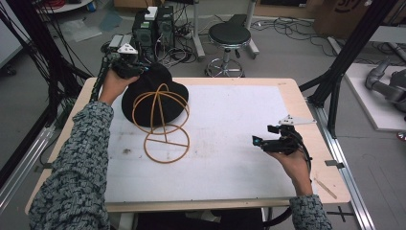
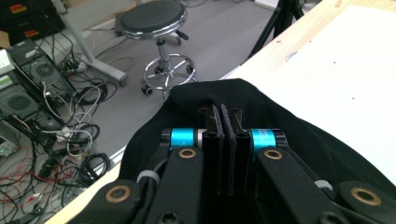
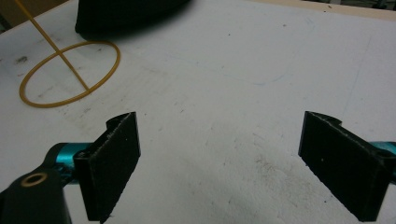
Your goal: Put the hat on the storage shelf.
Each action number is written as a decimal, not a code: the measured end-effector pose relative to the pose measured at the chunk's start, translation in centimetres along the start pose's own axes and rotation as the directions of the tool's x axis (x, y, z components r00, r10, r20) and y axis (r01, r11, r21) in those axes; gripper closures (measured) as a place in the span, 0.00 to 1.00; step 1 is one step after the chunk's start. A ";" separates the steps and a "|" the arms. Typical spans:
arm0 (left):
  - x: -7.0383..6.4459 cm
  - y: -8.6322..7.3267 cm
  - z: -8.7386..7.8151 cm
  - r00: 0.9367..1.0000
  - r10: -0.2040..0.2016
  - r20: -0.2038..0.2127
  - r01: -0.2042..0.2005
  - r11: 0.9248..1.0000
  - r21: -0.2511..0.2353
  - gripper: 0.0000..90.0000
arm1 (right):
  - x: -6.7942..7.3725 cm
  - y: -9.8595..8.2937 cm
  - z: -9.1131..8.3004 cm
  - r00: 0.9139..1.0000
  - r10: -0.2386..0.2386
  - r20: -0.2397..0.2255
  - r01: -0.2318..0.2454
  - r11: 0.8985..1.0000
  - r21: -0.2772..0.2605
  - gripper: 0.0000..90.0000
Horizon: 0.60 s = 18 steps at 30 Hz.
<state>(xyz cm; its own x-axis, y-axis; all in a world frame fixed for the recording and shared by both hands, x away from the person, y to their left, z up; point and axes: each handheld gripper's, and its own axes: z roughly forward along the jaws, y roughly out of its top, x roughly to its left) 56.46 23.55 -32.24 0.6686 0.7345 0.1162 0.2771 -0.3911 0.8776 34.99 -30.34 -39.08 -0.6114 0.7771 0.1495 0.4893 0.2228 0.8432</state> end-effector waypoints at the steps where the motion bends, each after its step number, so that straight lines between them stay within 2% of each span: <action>1: 0.1 0.1 -0.3 1.000 -0.001 -0.006 0.001 1.000 -0.008 0.97 | 0.0 0.0 0.0 1.000 -0.004 0.001 0.004 1.000 -0.003 0.14; 10: 0.7 0.9 -2.7 0.999 -0.012 -0.031 0.010 0.999 -0.051 0.97 | 0.1 0.2 -0.1 1.000 -0.005 -0.003 0.005 1.000 -0.008 0.14; 18: 0.9 2.1 -5.3 1.000 -0.011 -0.018 0.008 0.992 -0.127 0.97 | 0.2 0.3 -0.2 1.000 0.001 -0.005 -0.001 1.000 -0.016 0.14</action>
<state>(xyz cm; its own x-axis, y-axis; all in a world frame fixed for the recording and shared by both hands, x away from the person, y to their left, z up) 53.98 26.35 -27.87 0.6529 0.7487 0.1152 0.1929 -0.3115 0.9305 34.93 -30.24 -38.67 -0.6139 0.7743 0.1533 0.4800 0.2120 0.8513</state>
